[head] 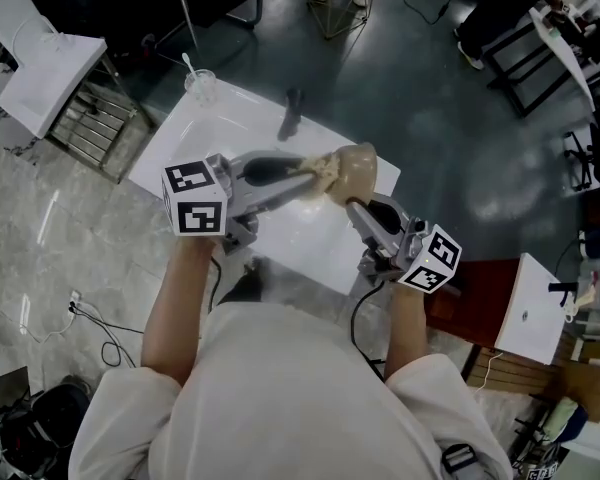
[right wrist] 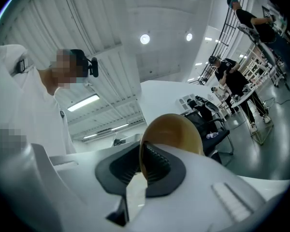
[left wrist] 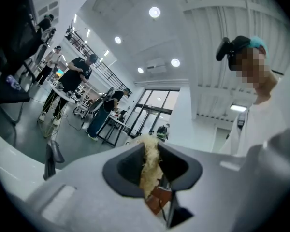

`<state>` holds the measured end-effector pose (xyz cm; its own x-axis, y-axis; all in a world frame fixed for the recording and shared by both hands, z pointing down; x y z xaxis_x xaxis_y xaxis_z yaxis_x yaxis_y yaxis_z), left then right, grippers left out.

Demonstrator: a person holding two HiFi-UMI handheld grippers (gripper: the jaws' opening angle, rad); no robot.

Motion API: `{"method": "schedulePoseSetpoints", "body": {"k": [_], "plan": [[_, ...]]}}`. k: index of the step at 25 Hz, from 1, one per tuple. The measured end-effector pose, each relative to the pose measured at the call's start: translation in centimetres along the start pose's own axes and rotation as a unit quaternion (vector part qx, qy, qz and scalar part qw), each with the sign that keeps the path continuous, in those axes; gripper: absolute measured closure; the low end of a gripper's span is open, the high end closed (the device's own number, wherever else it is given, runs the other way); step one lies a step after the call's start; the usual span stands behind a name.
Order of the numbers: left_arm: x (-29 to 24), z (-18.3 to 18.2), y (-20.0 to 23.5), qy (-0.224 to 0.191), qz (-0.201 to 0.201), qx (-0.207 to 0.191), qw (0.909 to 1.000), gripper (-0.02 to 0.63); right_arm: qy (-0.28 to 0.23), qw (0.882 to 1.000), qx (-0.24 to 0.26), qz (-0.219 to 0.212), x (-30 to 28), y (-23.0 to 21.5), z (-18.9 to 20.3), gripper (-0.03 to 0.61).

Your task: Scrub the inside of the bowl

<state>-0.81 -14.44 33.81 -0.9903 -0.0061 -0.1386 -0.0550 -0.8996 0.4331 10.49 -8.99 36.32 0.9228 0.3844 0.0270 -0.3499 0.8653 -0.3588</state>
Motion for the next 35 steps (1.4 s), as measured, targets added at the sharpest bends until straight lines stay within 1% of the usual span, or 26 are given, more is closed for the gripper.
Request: {"method": "schedulePoseSetpoints", "body": {"k": [3, 6, 8, 9, 10, 13, 16, 19, 23, 25, 29, 32, 35], "plan": [[0.1, 0.0, 0.8, 0.006, -0.017, 0.002, 0.9998, 0.531, 0.012, 1.0, 0.008, -0.005, -0.4, 0.5, 0.2, 0.563], [-0.2, 0.6, 1.1, 0.041, -0.03, -0.008, 0.9987, 0.531, 0.012, 1.0, 0.004, 0.0, -0.3, 0.5, 0.5, 0.563], [-0.4, 1.5, 1.3, 0.074, -0.042, -0.02, 0.9962, 0.531, -0.006, 1.0, -0.002, -0.002, -0.1, 0.4, 0.1, 0.563], [-0.5, 1.8, 1.3, 0.086, -0.043, -0.025, 0.9951, 0.531, -0.015, 1.0, -0.003, -0.002, -0.1, 0.4, -0.3, 0.563], [-0.5, 2.1, 1.2, 0.089, -0.037, -0.025, 0.9951, 0.531, -0.019, 1.0, -0.002, 0.0, -0.1, 0.3, -0.5, 0.563], [-0.5, 2.0, 0.3, 0.075, -0.011, -0.022, 0.9969, 0.531, -0.01, 1.0, 0.004, 0.007, -0.2, 0.0, -0.8, 0.563], [-0.4, 1.5, -0.2, 0.062, -0.002, -0.027, 0.9977, 0.531, 0.0, 1.0, 0.008, 0.007, -0.3, 0.1, -0.4, 0.563], [0.1, 1.0, 0.1, 0.044, -0.01, -0.021, 0.9988, 0.531, 0.008, 1.0, 0.009, 0.003, -0.7, 0.5, 0.1, 0.563], [1.2, 0.4, 1.4, 0.028, -0.032, -0.009, 0.9991, 0.531, 0.021, 1.0, 0.018, -0.009, -1.9, 1.0, 0.2, 0.561], [1.2, 0.5, 1.8, 0.03, -0.039, -0.002, 0.9988, 0.531, 0.021, 0.999, 0.022, -0.014, -2.0, 1.3, 0.0, 0.56], [0.4, 1.4, 1.5, 0.055, -0.044, 0.001, 0.9975, 0.531, 0.011, 0.999, 0.023, -0.018, -1.0, 1.5, -0.5, 0.561], [0.3, 2.0, 1.2, 0.065, -0.035, 0.0, 0.9972, 0.531, 0.006, 1.0, 0.021, -0.017, -1.0, 1.3, -0.6, 0.562], [0.0, 2.0, 0.6, 0.06, -0.011, 0.003, 0.9981, 0.531, 0.0, 1.0, 0.016, -0.01, -0.7, 0.8, -0.7, 0.563]]}}
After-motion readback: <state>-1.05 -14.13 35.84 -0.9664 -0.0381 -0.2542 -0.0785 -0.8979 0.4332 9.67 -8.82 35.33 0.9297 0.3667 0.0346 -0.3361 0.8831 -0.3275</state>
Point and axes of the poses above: the fingertips, and each gripper's own axes: x backward along the fingers, y to its left, z out of its underside, the point moved 3 cm from there along x, backward along the fingers, and after that the axes turned 14 degrees about y, right-handed, at the moved point
